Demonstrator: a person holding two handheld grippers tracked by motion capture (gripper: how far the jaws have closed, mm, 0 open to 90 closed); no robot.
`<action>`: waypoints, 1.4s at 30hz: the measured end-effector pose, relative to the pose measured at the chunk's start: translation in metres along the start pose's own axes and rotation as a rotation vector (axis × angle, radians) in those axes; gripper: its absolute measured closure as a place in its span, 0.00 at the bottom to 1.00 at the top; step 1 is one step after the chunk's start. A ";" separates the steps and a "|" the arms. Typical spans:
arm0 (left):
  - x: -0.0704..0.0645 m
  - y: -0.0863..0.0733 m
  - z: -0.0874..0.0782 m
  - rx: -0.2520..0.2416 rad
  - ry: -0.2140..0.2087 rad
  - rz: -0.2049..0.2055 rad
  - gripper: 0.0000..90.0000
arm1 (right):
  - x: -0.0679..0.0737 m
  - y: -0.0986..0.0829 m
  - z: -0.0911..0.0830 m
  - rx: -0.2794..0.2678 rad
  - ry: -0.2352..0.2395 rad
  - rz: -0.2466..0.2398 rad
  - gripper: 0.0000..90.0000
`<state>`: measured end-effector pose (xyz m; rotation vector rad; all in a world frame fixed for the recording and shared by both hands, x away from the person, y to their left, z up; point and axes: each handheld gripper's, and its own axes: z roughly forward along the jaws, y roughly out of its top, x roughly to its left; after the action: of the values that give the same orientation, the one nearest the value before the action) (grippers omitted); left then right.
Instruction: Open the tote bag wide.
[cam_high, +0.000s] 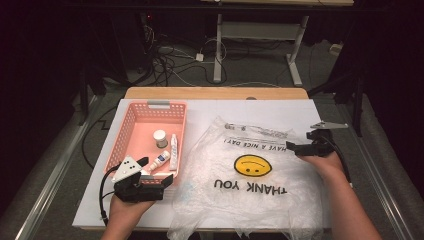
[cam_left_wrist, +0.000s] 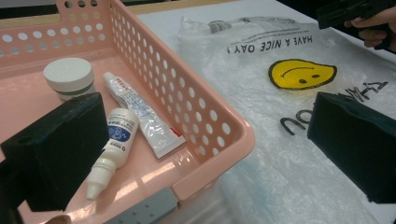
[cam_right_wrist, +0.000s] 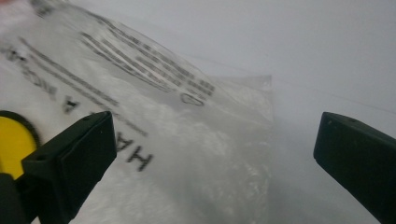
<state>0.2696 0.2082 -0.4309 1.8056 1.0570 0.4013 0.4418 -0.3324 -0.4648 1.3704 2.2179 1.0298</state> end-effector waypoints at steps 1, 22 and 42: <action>0.001 -0.001 0.000 0.000 0.002 -0.005 0.00 | -0.001 0.000 0.005 0.021 0.002 -0.005 0.00; -0.001 -0.003 0.003 0.008 0.001 -0.003 0.00 | 0.017 -0.011 0.008 0.032 0.044 -0.190 1.00; 0.004 -0.001 -0.001 -0.025 -0.013 -0.010 0.00 | -0.064 -0.007 -0.003 -0.093 -0.262 0.141 1.00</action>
<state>0.2706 0.2116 -0.4325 1.7778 1.0467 0.3951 0.4662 -0.3912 -0.4733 1.5404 1.8854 0.9259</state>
